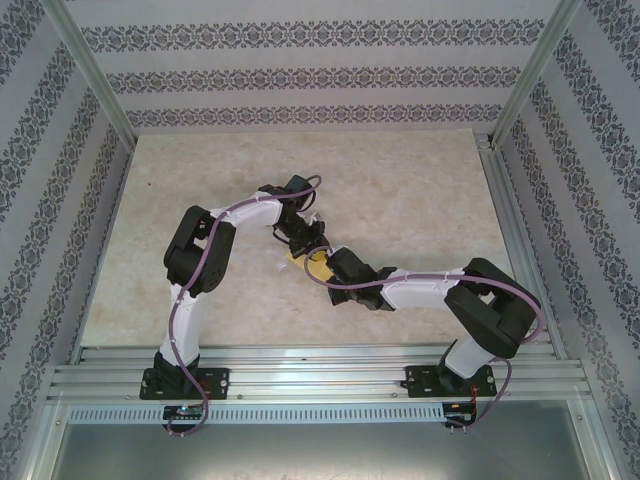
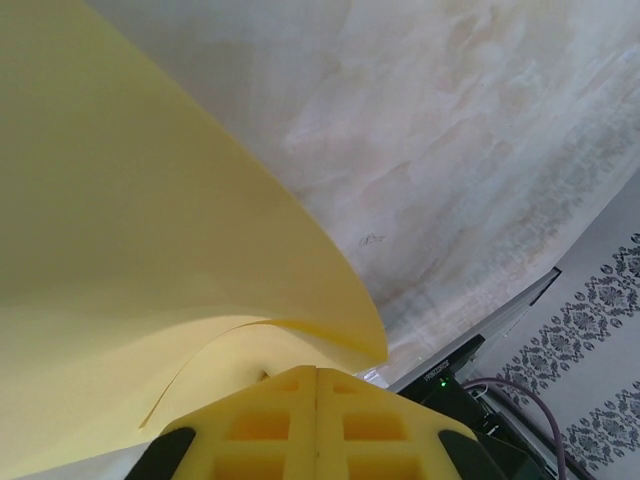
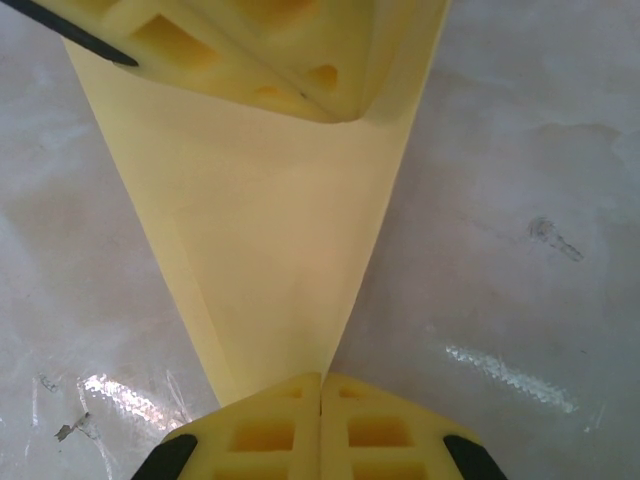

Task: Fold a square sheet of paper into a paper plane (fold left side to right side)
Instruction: Fold the wing for the fifth time at the center of the table.

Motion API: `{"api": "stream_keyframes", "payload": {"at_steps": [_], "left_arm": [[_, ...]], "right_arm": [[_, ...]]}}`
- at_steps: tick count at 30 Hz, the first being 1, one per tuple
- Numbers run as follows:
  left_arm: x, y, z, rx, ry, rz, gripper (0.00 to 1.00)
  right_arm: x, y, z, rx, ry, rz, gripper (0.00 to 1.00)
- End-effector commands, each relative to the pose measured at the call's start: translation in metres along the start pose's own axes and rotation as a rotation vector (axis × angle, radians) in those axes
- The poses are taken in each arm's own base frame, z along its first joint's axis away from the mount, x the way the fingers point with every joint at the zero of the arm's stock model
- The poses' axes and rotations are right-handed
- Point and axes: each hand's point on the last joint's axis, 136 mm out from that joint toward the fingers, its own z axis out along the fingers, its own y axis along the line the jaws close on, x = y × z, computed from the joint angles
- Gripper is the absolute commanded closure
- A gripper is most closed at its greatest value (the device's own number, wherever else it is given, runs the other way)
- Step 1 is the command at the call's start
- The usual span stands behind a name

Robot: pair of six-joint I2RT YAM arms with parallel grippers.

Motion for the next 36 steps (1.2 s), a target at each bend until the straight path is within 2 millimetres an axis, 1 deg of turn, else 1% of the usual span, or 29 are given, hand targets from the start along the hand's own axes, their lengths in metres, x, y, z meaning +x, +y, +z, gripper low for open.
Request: {"api": "stream_keyframes", "payload": {"at_steps": [1,3,4,9,13,17,23,29,36], "left_arm": [[0.002,-0.013,-0.008,0.010,-0.026,0.041,0.85],[0.000,-0.019,-0.009,0.019,-0.032,0.050,0.80],[-0.001,-0.019,-0.010,0.021,-0.035,0.048,0.75],[-0.007,-0.023,-0.008,0.026,-0.043,0.051,0.60],[-0.012,-0.025,-0.007,0.028,-0.047,0.055,0.55],[-0.014,-0.022,-0.001,0.011,-0.041,0.048,0.54],[-0.015,-0.014,0.008,-0.025,-0.022,0.044,0.56],[-0.011,-0.010,0.010,-0.043,-0.002,0.051,0.63],[-0.004,-0.006,0.008,-0.058,0.005,0.059,0.85]], "right_arm": [[0.028,-0.004,0.010,0.019,0.087,-0.037,1.00],[0.029,-0.004,0.011,0.020,0.091,-0.035,1.00],[0.029,-0.004,0.011,0.017,0.090,-0.036,1.00],[0.030,-0.003,0.011,0.016,0.094,-0.032,1.00],[0.030,-0.003,0.011,0.016,0.094,-0.035,1.00],[0.031,-0.003,0.011,0.016,0.099,-0.037,1.00],[0.031,-0.003,0.011,0.016,0.101,-0.034,1.00],[0.031,-0.004,0.012,0.021,0.104,-0.038,1.00],[0.031,-0.004,0.012,0.020,0.104,-0.036,1.00]]}}
